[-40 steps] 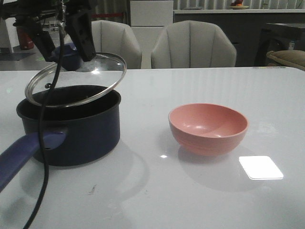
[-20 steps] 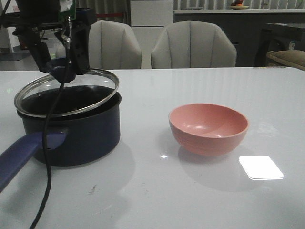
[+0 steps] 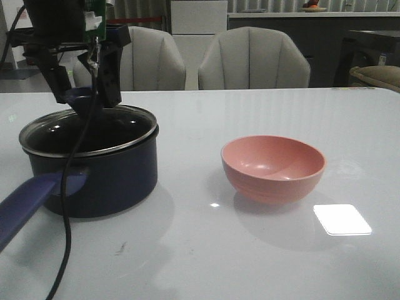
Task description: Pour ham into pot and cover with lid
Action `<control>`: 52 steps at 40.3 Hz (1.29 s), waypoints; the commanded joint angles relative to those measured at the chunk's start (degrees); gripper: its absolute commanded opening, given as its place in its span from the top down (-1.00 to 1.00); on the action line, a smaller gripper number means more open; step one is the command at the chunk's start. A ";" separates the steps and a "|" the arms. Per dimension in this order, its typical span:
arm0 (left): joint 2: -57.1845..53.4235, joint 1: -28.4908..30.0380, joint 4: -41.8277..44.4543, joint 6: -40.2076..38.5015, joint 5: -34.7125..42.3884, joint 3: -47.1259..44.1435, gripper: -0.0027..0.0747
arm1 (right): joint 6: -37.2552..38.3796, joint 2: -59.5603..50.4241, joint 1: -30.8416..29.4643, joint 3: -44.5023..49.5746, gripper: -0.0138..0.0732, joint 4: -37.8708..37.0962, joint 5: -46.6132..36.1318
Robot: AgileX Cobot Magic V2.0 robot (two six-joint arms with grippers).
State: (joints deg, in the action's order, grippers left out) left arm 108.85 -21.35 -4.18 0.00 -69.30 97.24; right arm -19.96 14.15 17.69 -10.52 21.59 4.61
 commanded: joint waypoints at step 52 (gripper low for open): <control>-37.65 -0.28 3.79 0.71 8.67 -17.29 -0.11 | -0.07 0.44 0.05 -1.59 0.36 -0.05 -4.61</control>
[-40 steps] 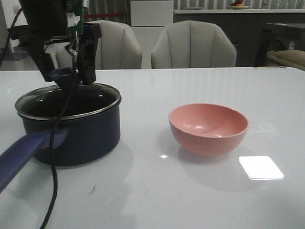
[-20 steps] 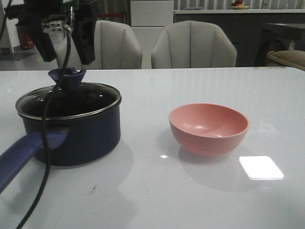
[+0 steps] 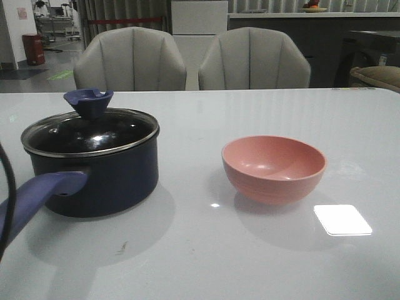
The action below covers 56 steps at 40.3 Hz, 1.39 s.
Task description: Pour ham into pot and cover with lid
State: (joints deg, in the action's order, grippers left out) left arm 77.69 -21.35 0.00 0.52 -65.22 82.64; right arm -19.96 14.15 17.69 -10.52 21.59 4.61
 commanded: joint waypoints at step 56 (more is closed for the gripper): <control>-73.28 -0.28 -1.99 0.18 34.85 -57.14 0.64 | -0.07 0.44 0.05 -1.59 0.36 -0.05 -4.61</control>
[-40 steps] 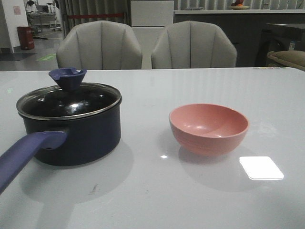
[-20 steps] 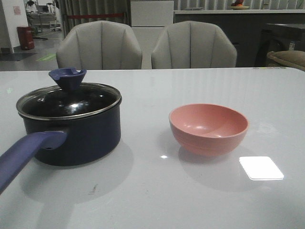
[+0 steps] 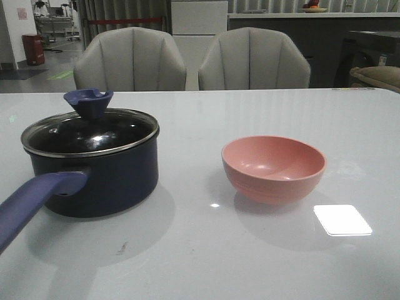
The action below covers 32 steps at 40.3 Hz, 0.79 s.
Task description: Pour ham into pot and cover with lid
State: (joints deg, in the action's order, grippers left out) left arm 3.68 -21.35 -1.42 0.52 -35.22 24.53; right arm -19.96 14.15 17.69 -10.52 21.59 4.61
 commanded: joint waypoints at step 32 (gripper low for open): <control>-5.09 22.98 -3.11 0.18 36.00 -26.16 0.64 | -0.07 0.44 0.05 -1.59 0.36 -0.05 -4.61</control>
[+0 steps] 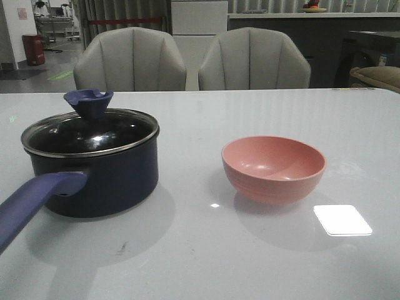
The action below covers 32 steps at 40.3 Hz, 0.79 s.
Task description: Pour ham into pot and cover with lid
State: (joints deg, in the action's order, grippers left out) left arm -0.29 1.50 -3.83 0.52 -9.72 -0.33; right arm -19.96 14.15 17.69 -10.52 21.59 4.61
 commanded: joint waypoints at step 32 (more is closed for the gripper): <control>-0.99 -8.99 -0.17 0.18 9.31 -1.10 0.64 | -0.07 0.44 0.05 -1.59 0.36 -0.05 -4.61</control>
State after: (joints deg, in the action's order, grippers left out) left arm -0.29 -7.16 -3.83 0.52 -5.06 -0.23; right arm -19.96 14.15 17.69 -10.52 21.59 4.61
